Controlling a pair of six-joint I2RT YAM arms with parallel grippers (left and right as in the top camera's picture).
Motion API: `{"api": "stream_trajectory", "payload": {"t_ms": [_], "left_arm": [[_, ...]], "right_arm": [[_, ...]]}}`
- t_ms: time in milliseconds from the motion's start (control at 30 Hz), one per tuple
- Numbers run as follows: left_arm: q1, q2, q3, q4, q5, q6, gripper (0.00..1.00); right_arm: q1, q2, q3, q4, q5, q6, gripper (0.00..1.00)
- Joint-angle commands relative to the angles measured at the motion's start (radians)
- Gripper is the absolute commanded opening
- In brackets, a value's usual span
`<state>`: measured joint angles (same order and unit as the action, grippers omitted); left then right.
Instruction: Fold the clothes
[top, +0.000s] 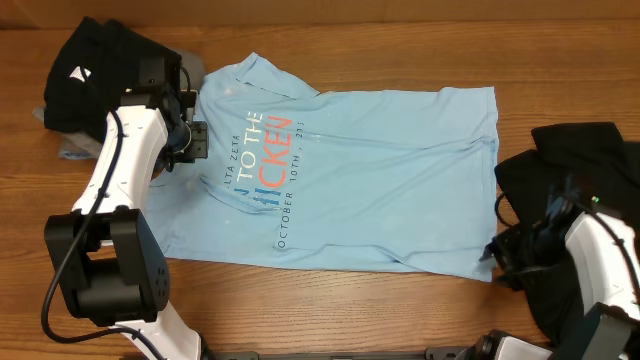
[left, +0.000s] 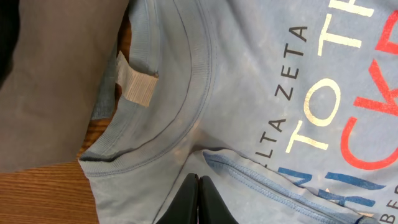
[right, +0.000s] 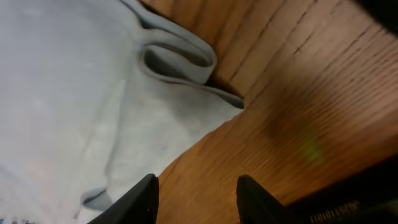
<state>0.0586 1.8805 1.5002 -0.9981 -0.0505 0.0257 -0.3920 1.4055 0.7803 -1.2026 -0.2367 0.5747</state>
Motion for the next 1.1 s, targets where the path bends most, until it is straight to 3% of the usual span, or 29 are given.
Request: {"api": "stream_trajectory", "payload": {"t_ms": [0, 267, 533, 800, 900, 1067], "left_arm": [[-0.001, -0.011, 0.026, -0.001, -0.011, -0.003, 0.04], [0.000, -0.011, 0.026, 0.001, -0.011, -0.003, 0.04], [0.000, -0.011, 0.026, 0.001, -0.011, -0.003, 0.04], [0.000, -0.011, 0.026, 0.000, -0.009, -0.003, 0.04], [0.000, -0.011, 0.026, 0.000, -0.009, -0.003, 0.04], [0.000, -0.011, 0.026, 0.000, -0.008, -0.003, 0.04]], "right_arm": [[-0.002, -0.001, -0.079, 0.048, -0.007, 0.089, 0.43], [-0.002, -0.001, -0.217, 0.208, -0.011, 0.171, 0.40], [-0.005, -0.001, -0.215, 0.310, 0.002, 0.170, 0.39], [-0.039, -0.001, -0.216, 0.307, 0.096, 0.169, 0.38], [-0.050, -0.001, -0.216, 0.309, 0.131, 0.170, 0.29], [-0.051, -0.001, -0.214, 0.316, 0.142, 0.143, 0.04]]}}
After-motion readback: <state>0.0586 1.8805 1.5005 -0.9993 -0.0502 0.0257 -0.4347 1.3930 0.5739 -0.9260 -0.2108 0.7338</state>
